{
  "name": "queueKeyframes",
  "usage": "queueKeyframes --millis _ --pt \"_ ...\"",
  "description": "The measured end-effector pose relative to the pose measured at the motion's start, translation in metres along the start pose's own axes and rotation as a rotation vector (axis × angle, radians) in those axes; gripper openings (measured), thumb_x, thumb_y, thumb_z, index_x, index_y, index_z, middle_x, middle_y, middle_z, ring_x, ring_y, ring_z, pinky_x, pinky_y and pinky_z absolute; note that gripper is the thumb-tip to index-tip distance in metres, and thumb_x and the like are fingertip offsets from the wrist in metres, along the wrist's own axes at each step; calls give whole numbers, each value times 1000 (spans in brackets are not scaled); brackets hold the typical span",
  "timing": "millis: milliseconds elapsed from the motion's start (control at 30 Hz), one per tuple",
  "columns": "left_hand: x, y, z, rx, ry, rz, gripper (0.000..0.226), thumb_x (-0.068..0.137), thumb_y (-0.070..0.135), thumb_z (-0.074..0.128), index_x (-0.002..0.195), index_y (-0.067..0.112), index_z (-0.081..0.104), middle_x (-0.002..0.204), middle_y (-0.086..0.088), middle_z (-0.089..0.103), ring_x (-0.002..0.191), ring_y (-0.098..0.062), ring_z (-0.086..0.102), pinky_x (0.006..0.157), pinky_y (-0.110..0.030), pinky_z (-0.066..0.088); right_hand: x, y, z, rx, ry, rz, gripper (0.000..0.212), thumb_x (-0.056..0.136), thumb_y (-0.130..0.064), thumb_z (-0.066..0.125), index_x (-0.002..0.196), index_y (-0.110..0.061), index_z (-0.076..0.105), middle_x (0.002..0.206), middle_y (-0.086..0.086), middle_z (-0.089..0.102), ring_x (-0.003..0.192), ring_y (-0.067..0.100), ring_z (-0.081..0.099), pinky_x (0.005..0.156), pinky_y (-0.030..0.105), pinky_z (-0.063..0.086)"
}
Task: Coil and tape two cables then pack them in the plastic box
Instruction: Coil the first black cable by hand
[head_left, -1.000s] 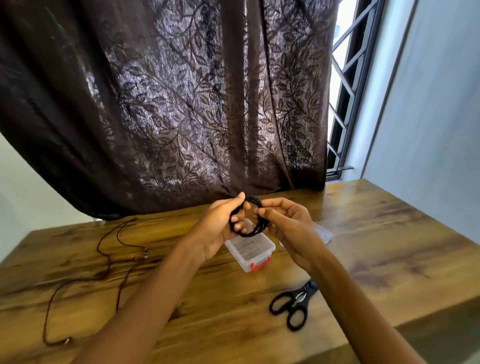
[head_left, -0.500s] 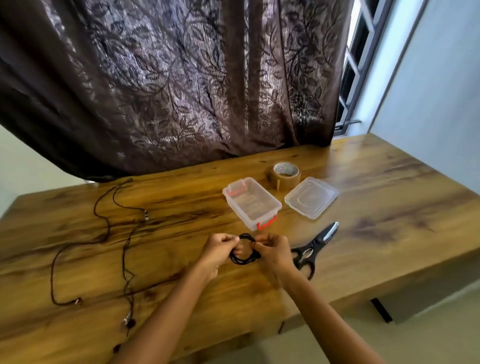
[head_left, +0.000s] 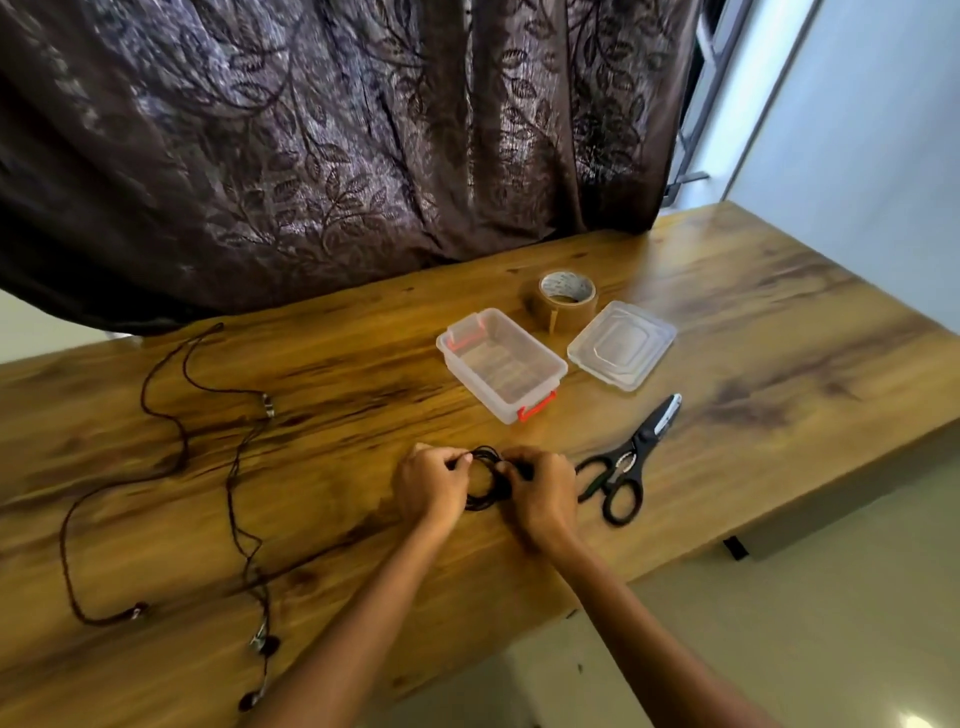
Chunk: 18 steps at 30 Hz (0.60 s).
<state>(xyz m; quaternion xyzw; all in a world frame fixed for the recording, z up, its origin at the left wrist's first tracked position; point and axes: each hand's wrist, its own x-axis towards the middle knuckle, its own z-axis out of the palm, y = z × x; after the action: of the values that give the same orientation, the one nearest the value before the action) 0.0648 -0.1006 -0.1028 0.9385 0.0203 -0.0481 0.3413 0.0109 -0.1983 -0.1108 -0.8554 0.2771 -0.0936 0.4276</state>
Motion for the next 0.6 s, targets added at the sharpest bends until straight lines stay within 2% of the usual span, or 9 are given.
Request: queueKeyframes --millis 67,200,433,500,600 --pt "1 -2 -2 19 -15 13 22 86 29 62 105 23 70 112 -2 61 106 -19 54 77 -25 38 1 1 1 -7 -1 -7 21 90 -23 55 105 -22 69 104 0 67 102 17 57 88 30 48" --pt "2 0 -7 4 -67 -7 27 85 31 63 111 24 64 116 1 56 106 -18 53 69 -25 37 0 1 2 -14 16 -21 27 95 -17 46 117 -17 62 110 3 64 106 16 51 86 23 39" --pt "5 -4 -16 -129 -122 14 16 85 23 63 101 17 65 114 -1 57 102 -17 56 72 -23 40 -5 -8 0 -11 46 -2 29 96 -12 41 121 -14 56 109 7 62 109 20 48 89 30 41" --pt "6 -6 -20 -155 -141 28 13 86 22 62 98 16 65 113 -2 57 102 -17 56 76 -24 41 -6 -9 0 1 64 0 29 95 -12 41 121 -14 55 110 8 61 106 20 52 89 33 45" --pt "10 -4 -26 -206 -158 70 6 88 18 59 90 17 64 111 -5 58 104 -21 56 82 -29 45 -7 -13 -1 33 81 15 29 95 -11 43 121 -13 54 108 9 62 84 17 59 71 28 49"
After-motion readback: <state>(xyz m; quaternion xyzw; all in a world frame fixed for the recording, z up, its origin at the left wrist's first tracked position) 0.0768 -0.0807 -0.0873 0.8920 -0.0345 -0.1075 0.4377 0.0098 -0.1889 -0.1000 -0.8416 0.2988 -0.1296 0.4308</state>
